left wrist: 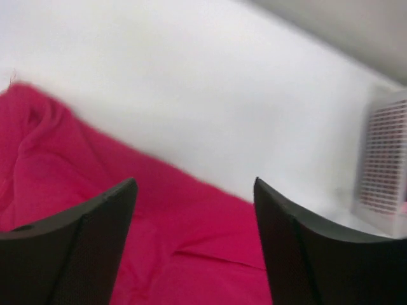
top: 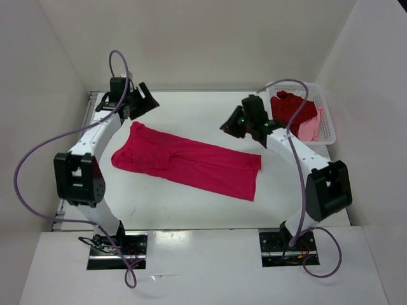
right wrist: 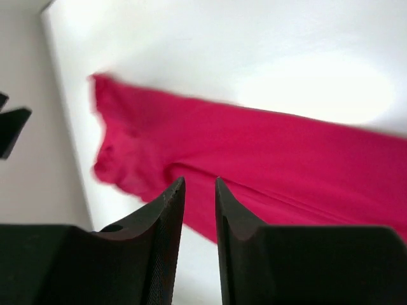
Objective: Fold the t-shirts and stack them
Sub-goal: Rotate the tshirt 80 degrees
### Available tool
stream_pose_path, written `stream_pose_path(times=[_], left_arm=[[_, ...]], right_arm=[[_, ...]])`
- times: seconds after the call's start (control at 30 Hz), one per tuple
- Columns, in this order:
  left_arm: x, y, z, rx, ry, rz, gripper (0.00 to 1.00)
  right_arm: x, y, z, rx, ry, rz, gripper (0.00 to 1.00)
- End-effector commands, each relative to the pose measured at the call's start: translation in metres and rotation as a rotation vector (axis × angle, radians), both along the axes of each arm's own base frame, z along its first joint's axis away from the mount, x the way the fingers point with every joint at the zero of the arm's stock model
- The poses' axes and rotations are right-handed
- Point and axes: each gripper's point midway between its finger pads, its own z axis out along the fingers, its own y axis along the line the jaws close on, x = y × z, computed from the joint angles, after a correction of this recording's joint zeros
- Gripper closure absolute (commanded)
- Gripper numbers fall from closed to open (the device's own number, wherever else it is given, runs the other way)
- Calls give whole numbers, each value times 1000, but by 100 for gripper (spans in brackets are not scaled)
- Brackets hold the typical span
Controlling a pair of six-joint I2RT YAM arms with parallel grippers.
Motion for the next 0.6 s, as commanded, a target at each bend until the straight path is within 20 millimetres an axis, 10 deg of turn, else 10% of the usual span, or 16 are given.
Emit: stream_pose_path(times=[0.0, 0.1, 0.2, 0.33, 0.57], left_arm=[[-22, -2, 51, -28, -139, 3, 22], [-49, -2, 56, -43, -160, -1, 38], [-87, -2, 39, -54, -122, -4, 67], [-112, -3, 28, -58, -72, -11, 72], [-156, -10, 12, -83, -16, -60, 69]], right_arm=[[13, 64, 10, -6, -48, 211, 72], [25, 106, 19, -4, -82, 342, 89], [39, 140, -23, -33, -25, 454, 99], [53, 171, -49, -39, -18, 533, 99], [88, 217, -66, -47, -69, 635, 67]])
